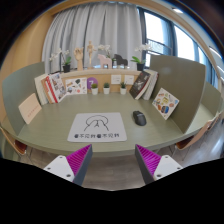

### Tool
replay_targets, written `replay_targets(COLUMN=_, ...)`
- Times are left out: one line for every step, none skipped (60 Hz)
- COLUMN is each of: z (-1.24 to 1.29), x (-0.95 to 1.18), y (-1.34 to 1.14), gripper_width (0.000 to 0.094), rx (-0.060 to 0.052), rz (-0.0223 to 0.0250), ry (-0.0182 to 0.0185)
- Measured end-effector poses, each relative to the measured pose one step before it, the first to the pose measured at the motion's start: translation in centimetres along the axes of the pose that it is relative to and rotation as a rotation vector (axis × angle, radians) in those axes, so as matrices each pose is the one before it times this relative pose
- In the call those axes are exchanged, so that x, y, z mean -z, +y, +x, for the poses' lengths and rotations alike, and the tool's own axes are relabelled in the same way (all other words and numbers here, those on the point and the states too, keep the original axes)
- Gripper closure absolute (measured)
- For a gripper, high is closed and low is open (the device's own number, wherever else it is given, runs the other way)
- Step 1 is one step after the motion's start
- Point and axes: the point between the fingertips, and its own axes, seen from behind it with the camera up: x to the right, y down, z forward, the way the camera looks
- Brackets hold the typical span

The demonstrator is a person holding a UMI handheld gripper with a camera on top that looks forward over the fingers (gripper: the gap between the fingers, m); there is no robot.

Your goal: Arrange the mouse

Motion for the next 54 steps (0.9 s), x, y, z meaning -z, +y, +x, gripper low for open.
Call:
replay_targets(z=0.838, x=-0.675, y=0.258, gripper_width=0.0074, rx=-0.0059, rz=-0.00663, ry=0.00738)
replay_targets(z=0.801, x=-0.616, y=0.205, gripper_width=0.0074, rx=-0.0054, rz=-0.00644, ry=0.00741)
replay_targets(z=0.757, x=-0.61, y=0.125, gripper_width=0.0075, rx=-0.0042, rz=-0.0051, ry=0.00709)
replay_targets(z=0.766, x=-0.653, y=0.107, gripper_width=0.0073, rx=-0.0033, rz=-0.00462, ry=0.0071)
replay_targets(z=0.769, x=-0.655, y=0.1, gripper_width=0.0073, rx=-0.0023, rz=-0.00501, ry=0.00738)
replay_targets(z=0.74, x=-0.619, y=0.086, gripper_width=0.0072, rx=-0.0018, rz=-0.00538, ry=0.00776)
replay_targets(z=0.687, x=-0.655, y=0.061, gripper_width=0.0076, rx=-0.0019, rz=-0.00585, ry=0.00696)
replay_targets(z=0.589, x=-0.604, y=0.063, gripper_width=0.0078, rx=-0.0018, rz=-0.00629, ry=0.00547)
replay_targets(z=0.573, x=-0.636, y=0.019, gripper_width=0.0081, rx=-0.0027, rz=-0.00573, ry=0.00425)
replay_targets(z=0.551, x=-0.668, y=-0.034, gripper_width=0.0084, rx=-0.0035, rz=-0.00448, ry=0.00331)
replay_targets(z=0.55, x=-0.694, y=-0.072, gripper_width=0.0084, rx=-0.0039, rz=-0.00395, ry=0.00331)
replay_targets(z=0.508, x=-0.71, y=-0.096, gripper_width=0.0087, rx=-0.0031, rz=-0.00388, ry=0.00293)
replay_targets(z=0.518, x=-0.731, y=-0.135, gripper_width=0.0088, rx=-0.003, rz=-0.00357, ry=0.00264)
replay_targets(z=0.482, x=-0.74, y=-0.16, gripper_width=0.0094, rx=-0.0046, rz=-0.00363, ry=0.00309)
replay_targets(z=0.453, x=-0.757, y=-0.186, gripper_width=0.0098, rx=-0.0051, rz=-0.00406, ry=0.00209)
replay_targets(z=0.365, x=-0.755, y=-0.18, gripper_width=0.0099, rx=-0.0046, rz=-0.00405, ry=0.00067)
replay_targets(z=0.304, x=-0.751, y=-0.225, gripper_width=0.0099, rx=-0.0038, rz=-0.00375, ry=0.0004)
replay_targets(z=0.304, x=-0.764, y=-0.262, gripper_width=0.01, rx=-0.0033, rz=-0.00328, ry=-0.00026)
replay_targets(z=0.185, x=-0.713, y=-0.288, gripper_width=0.01, rx=-0.0015, rz=-0.00361, ry=0.00214)
replay_targets(z=0.25, x=-0.733, y=-0.265, gripper_width=0.0099, rx=-0.0001, rz=-0.00246, ry=-0.00034)
replay_targets(z=0.241, x=-0.726, y=-0.281, gripper_width=0.0099, rx=0.0015, rz=-0.00298, ry=-0.00091)
replay_targets(z=0.216, x=-0.735, y=-0.286, gripper_width=0.0101, rx=0.0022, rz=-0.00338, ry=-0.00185)
replay_targets(z=0.175, x=-0.75, y=-0.296, gripper_width=0.0102, rx=0.0021, rz=-0.00269, ry=-0.002)
replay_targets(z=0.149, x=-0.736, y=-0.293, gripper_width=0.0102, rx=0.003, rz=-0.00279, ry=-0.00267)
replay_targets(z=0.107, x=-0.739, y=-0.297, gripper_width=0.0101, rx=0.0031, rz=-0.0022, ry=-0.00415)
replay_targets(z=0.076, x=-0.717, y=-0.313, gripper_width=0.01, rx=0.0029, rz=-0.00218, ry=-0.00556)
replay_targets(z=0.028, x=-0.67, y=-0.287, gripper_width=0.0101, rx=0.0024, rz=-0.00211, ry=-0.00603)
replay_targets(z=0.005, x=-0.688, y=-0.274, gripper_width=0.0102, rx=0.002, rz=-0.0024, ry=-0.00599)
replay_targets(z=0.03, x=-0.644, y=-0.236, gripper_width=0.0101, rx=0.002, rz=-0.00444, ry=-0.00553)
replay_targets(z=0.057, x=-0.613, y=-0.255, gripper_width=0.0101, rx=0.0014, rz=-0.00448, ry=-0.00474)
replay_targets(z=0.068, x=-0.615, y=-0.256, gripper_width=0.0102, rx=0.0016, rz=-0.00363, ry=-0.00401)
replay_targets(z=0.088, x=-0.597, y=-0.278, gripper_width=0.0102, rx=0.0013, rz=-0.00287, ry=-0.00584)
replay_targets(z=-0.015, x=-0.556, y=-0.288, gripper_width=0.0101, rx=0.0005, rz=-0.00185, ry=-0.0023)
replay_targets(z=0.061, x=-0.561, y=-0.266, gripper_width=0.0101, rx=0.0005, rz=-0.00168, ry=-0.00313)
replay_targets(z=0.091, x=-0.529, y=-0.257, gripper_width=0.0101, rx=0.0013, rz=-0.0018, ry=-0.00211)
replay_targets(z=0.095, x=-0.504, y=-0.236, gripper_width=0.0103, rx=0.0025, rz=-0.00227, ry=-0.00117)
replay_targets(z=0.08, x=-0.506, y=-0.215, gripper_width=0.0103, rx=0.0027, rz=-0.00347, ry=-0.00173)
replay_targets(z=0.034, x=-0.459, y=-0.238, gripper_width=0.0105, rx=0.0009, rz=-0.00289, ry=-0.00259)
replay_targets(z=0.009, x=-0.432, y=-0.225, gripper_width=0.0107, rx=-0.0003, rz=-0.00212, ry=-0.00407)
replay_targets(z=-0.113, x=-0.374, y=-0.383, gripper_width=0.0111, rx=-0.0029, rz=0.00289, ry=-0.00825)
replay_targets(z=-0.008, x=-0.369, y=-0.31, gripper_width=0.0123, rx=-0.0039, rz=0.00115, ry=-0.005)
replay_targets(z=0.114, x=-0.341, y=-0.331, gripper_width=0.0138, rx=-0.0008, rz=0.00151, ry=-0.00007)
replay_targets(z=0.082, x=-0.334, y=-0.305, gripper_width=0.0159, rx=0.0032, rz=0.0005, ry=0.00043)
replay_targets(z=0.033, x=-0.299, y=-0.205, gripper_width=0.0184, rx=0.0059, rz=-0.00301, ry=0.00161)
replay_targets(z=-0.076, x=-0.29, y=-0.271, gripper_width=0.0207, rx=0.0051, rz=0.00088, ry=-0.00464)
replay_targets(z=-0.063, x=-0.283, y=-0.223, gripper_width=0.0239, rx=0.0022, rz=0.00031, ry=-0.00471)
replay_targets(z=-0.085, x=-0.233, y=-0.154, gripper_width=0.028, rx=0.0012, rz=-0.00319, ry=-0.00552)
replay_targets(z=0.037, x=-0.217, y=-0.243, gripper_width=0.0325, rx=0.0026, rz=0.00152, ry=0.00016)
replay_targets(z=-0.018, x=-0.174, y=-0.091, gripper_width=0.0368, rx=0.0039, rz=-0.00301, ry=-0.00102)
replay_targets(z=-0.118, x=-0.165, y=-0.147, gripper_width=0.0374, rx=0.0036, rz=0.0, ry=-0.00506)
replay_targets(z=0.009, x=-0.138, y=-0.062, gripper_width=0.0464, rx=0.0054, rz=-0.00375, ry=-0.00065)
replay_targets(z=0.323, x=-0.23, y=-0.138, gripper_width=0.0471, rx=0.0107, rz=-0.00152, ry=-0.0022)
replay_targets(z=-0.276, x=0.077, y=0.042, gripper_width=0.0482, rx=0.0054, rz=-0.00548, ry=0.00243)
replay_targets(z=-0.04, x=0.01, y=0.002, gripper_width=0.0488, rx=0.0022, rz=-0.00564, ry=0.00082)
